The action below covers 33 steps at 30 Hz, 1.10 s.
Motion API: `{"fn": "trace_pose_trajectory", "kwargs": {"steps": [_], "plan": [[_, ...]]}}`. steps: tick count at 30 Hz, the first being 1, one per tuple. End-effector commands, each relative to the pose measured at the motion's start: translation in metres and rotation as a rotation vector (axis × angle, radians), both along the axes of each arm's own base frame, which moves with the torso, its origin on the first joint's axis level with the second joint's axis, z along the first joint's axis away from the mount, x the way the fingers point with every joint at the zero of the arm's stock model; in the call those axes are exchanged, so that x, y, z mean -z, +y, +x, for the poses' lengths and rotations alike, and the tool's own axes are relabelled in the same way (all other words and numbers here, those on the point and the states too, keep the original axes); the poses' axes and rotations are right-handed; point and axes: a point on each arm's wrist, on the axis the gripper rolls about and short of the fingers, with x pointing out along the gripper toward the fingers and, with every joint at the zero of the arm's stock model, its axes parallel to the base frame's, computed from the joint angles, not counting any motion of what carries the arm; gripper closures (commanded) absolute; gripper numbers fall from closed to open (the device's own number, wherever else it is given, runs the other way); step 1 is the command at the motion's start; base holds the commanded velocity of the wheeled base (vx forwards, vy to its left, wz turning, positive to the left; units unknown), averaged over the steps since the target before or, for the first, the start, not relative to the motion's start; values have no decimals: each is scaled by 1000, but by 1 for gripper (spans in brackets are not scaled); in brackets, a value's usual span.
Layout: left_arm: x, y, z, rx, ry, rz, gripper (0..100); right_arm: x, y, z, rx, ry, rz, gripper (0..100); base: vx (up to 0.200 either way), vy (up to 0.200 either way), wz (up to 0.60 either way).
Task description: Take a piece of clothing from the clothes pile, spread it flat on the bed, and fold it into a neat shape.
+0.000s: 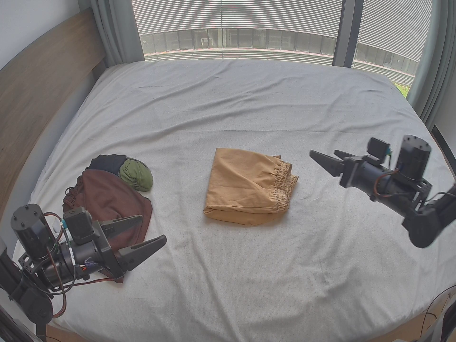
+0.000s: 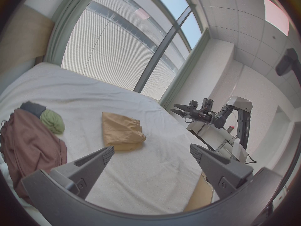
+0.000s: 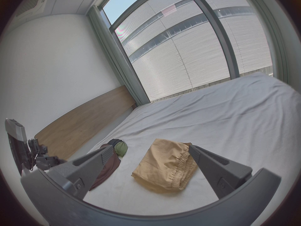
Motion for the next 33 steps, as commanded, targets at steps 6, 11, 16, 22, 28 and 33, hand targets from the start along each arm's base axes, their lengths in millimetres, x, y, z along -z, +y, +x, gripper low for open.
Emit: {"fn": "trace_pose_trajectory", "kwargs": {"steps": [6,11,16,22,28,33], "plan": [[-38,15,-68,-139,-288,112,0,-19,-76,-204,146,-250,-62,0,0,0,0],[-41,26,-101,-174,-261,119,0,-15,-85,-240,202,-335,-48,0,0,0,0],[-38,34,-128,-192,-249,116,0,-8,-90,-274,257,-393,-49,0,0,0,0],[-29,46,-166,-219,-271,97,0,23,-92,-318,257,-384,-45,0,0,0,0],[-5,56,-201,-313,-291,96,0,51,-91,-332,291,-349,-64,0,0,0,0],[11,58,-216,-381,-305,102,0,55,-93,-330,369,-310,-71,0,0,0,0]]}}
